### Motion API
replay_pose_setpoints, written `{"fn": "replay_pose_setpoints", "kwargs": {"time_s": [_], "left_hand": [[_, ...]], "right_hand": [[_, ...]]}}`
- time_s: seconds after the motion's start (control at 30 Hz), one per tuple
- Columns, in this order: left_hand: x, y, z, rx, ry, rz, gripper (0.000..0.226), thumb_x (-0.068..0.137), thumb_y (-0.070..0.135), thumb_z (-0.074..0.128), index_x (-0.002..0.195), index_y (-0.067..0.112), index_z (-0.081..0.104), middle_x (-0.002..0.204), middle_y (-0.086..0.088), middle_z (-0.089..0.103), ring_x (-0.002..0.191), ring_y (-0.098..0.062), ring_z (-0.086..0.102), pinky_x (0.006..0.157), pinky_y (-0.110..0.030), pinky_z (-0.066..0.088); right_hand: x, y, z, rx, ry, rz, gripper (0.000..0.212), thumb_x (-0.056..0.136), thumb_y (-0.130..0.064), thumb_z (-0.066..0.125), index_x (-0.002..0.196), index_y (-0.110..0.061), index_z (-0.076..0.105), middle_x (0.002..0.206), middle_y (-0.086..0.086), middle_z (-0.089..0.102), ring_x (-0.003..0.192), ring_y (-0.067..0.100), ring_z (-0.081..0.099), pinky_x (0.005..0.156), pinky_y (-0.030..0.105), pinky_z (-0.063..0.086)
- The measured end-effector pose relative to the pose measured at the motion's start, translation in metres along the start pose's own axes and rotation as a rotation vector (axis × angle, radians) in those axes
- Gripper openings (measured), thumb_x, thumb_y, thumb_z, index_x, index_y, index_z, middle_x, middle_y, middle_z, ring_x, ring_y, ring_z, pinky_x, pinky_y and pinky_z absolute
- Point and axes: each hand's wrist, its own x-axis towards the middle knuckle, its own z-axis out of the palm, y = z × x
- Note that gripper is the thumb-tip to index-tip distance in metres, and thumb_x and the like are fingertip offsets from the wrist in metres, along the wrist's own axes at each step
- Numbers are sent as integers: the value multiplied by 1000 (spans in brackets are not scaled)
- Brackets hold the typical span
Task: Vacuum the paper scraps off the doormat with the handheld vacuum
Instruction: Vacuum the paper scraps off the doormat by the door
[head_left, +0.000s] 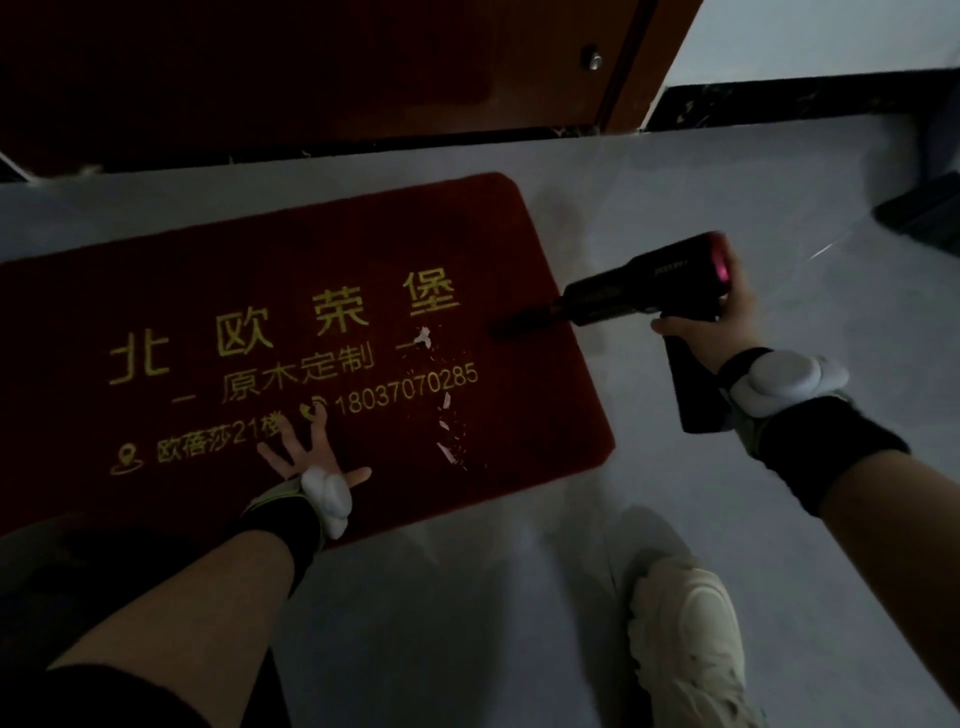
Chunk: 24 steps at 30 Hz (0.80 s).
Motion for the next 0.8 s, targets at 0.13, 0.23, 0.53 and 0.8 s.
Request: {"fn": "replay_pose_setpoints", "kwargs": {"time_s": [0.13, 0.23, 0.53, 0.8], "left_hand": [[0, 1, 0, 20, -25, -5, 117, 70, 58, 71, 146, 34, -15, 153, -19, -24, 142, -39, -16, 113, -55, -6], [2, 1, -1, -20, -51, -21, 117, 70, 55, 73, 146, 37, -15, 152, -16, -26, 142, -39, -17, 113, -59, -1], [2, 9, -8, 2, -104, -57, 117, 74, 51, 71, 145, 34, -20, 151, -18, -28, 140, -45, -16, 112, -60, 1], [5, 9, -7, 113, -89, -40, 124, 71, 56, 71, 145, 27, -24, 151, -25, -24, 142, -42, -15, 112, -59, -3]], "right_hand": [[7, -18, 25, 86, 113, 59, 97, 77, 2, 71, 151, -26, 15, 144, 2, 44, 129, 17, 43, 97, 23, 39], [10, -25, 36, 96, 108, -4, 97, 78, 5, 69, 152, -23, 13, 147, 2, 39, 131, 14, 39, 94, 11, 35], [24, -10, -13, -170, -197, -188, 110, 69, 8, 77, 145, -43, 16, 142, 6, 42, 119, 17, 47, 84, 11, 45], [7, -12, -15, -292, -594, -234, 107, 66, 12, 76, 146, -33, 22, 115, -22, 49, 88, -20, 55, 73, 0, 43]]}}
